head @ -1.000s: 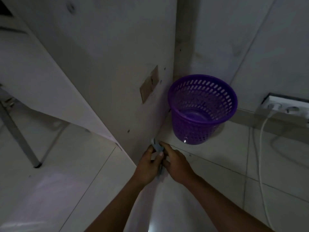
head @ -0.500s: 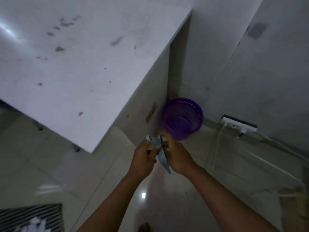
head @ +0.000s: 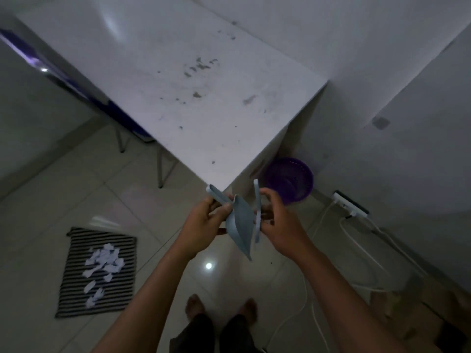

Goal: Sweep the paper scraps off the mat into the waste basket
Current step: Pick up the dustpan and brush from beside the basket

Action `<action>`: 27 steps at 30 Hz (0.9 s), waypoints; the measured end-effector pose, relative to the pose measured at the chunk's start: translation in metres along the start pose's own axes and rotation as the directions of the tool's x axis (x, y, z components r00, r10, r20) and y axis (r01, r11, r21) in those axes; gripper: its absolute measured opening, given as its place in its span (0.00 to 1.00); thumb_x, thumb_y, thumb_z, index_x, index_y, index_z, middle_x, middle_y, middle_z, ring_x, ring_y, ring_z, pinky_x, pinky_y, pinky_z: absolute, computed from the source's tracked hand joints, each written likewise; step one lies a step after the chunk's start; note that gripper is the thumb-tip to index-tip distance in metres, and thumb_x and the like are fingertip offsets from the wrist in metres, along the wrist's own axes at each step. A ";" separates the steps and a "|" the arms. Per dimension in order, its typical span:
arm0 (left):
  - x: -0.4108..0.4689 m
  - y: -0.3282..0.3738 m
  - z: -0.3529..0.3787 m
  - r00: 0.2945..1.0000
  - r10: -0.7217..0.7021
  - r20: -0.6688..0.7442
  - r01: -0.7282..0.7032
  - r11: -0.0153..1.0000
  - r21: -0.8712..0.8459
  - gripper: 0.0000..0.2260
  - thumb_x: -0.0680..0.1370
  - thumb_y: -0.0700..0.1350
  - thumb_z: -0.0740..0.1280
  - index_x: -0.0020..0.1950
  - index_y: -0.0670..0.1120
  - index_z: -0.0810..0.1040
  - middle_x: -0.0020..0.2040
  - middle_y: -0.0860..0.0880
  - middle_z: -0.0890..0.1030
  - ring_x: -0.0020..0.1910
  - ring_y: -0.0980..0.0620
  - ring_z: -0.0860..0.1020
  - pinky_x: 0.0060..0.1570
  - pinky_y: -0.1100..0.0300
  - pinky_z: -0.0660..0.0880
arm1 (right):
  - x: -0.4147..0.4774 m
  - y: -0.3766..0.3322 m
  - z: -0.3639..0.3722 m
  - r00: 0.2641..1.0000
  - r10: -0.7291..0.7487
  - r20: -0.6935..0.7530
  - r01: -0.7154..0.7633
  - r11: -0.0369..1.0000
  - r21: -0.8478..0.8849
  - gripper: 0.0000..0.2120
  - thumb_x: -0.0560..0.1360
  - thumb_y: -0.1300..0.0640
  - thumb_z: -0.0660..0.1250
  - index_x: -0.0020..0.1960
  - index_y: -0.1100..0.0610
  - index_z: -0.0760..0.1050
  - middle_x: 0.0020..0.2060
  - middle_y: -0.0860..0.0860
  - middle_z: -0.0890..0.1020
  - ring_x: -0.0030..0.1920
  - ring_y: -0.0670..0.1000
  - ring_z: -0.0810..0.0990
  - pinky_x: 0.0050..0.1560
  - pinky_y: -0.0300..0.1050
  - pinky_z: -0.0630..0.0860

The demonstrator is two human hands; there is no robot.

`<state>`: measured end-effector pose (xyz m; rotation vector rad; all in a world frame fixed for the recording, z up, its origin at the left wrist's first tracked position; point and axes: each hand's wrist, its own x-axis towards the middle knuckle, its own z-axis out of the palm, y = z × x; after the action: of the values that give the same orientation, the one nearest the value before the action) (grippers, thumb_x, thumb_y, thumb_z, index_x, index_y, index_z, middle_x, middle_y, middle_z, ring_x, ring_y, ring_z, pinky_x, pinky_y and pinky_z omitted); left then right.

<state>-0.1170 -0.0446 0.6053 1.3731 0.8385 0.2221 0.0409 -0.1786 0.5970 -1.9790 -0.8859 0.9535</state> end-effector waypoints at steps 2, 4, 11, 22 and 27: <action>-0.028 0.013 -0.023 0.999 0.000 -0.038 -0.002 0.999 -0.049 0.10 0.83 0.45 0.62 0.64 0.47 0.76 0.56 0.50 0.84 0.52 0.52 0.84 0.46 0.51 0.84 | -0.002 -0.031 0.010 0.999 -0.007 -0.045 0.007 1.000 -0.011 0.19 0.73 0.54 0.75 0.61 0.48 0.74 0.43 0.42 0.83 0.43 0.38 0.82 0.40 0.30 0.75; -0.053 0.019 -0.048 0.993 -0.018 -0.120 0.007 0.995 -0.095 0.09 0.83 0.46 0.63 0.63 0.49 0.77 0.55 0.51 0.84 0.53 0.52 0.84 0.47 0.48 0.84 | 0.001 -0.063 0.026 0.998 -0.032 -0.058 0.032 0.999 -0.004 0.11 0.70 0.52 0.78 0.48 0.49 0.78 0.38 0.44 0.85 0.38 0.41 0.83 0.37 0.34 0.77; -0.127 0.026 -0.139 0.900 0.049 -0.434 -0.118 0.984 -0.134 0.13 0.78 0.40 0.71 0.62 0.47 0.76 0.55 0.49 0.84 0.52 0.51 0.84 0.49 0.53 0.83 | 0.010 -0.178 0.123 0.991 -0.109 0.079 0.110 0.994 -0.007 0.09 0.72 0.51 0.77 0.46 0.54 0.80 0.34 0.51 0.86 0.29 0.47 0.85 0.33 0.42 0.81; -0.227 -0.004 -0.292 0.713 0.021 -0.701 -0.252 0.941 -0.228 0.14 0.77 0.34 0.70 0.62 0.41 0.77 0.55 0.46 0.85 0.52 0.51 0.84 0.49 0.60 0.81 | 0.026 -0.304 0.262 0.787 -0.363 0.499 0.486 0.863 -0.138 0.21 0.75 0.36 0.66 0.39 0.53 0.82 0.29 0.49 0.80 0.29 0.48 0.75 0.33 0.46 0.71; -0.247 -0.046 -0.328 0.540 -0.114 -0.834 -0.255 0.922 -0.291 0.15 0.77 0.36 0.72 0.62 0.40 0.77 0.56 0.43 0.84 0.50 0.52 0.85 0.45 0.60 0.82 | 0.040 -0.321 0.331 0.733 -0.303 0.608 0.414 0.909 -0.046 0.10 0.80 0.48 0.66 0.47 0.55 0.78 0.38 0.50 0.84 0.36 0.44 0.81 0.41 0.45 0.78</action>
<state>-0.5140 0.0504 0.6713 0.8624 1.4479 1.1458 -0.2995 0.1149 0.7096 -1.5517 -1.6948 1.3133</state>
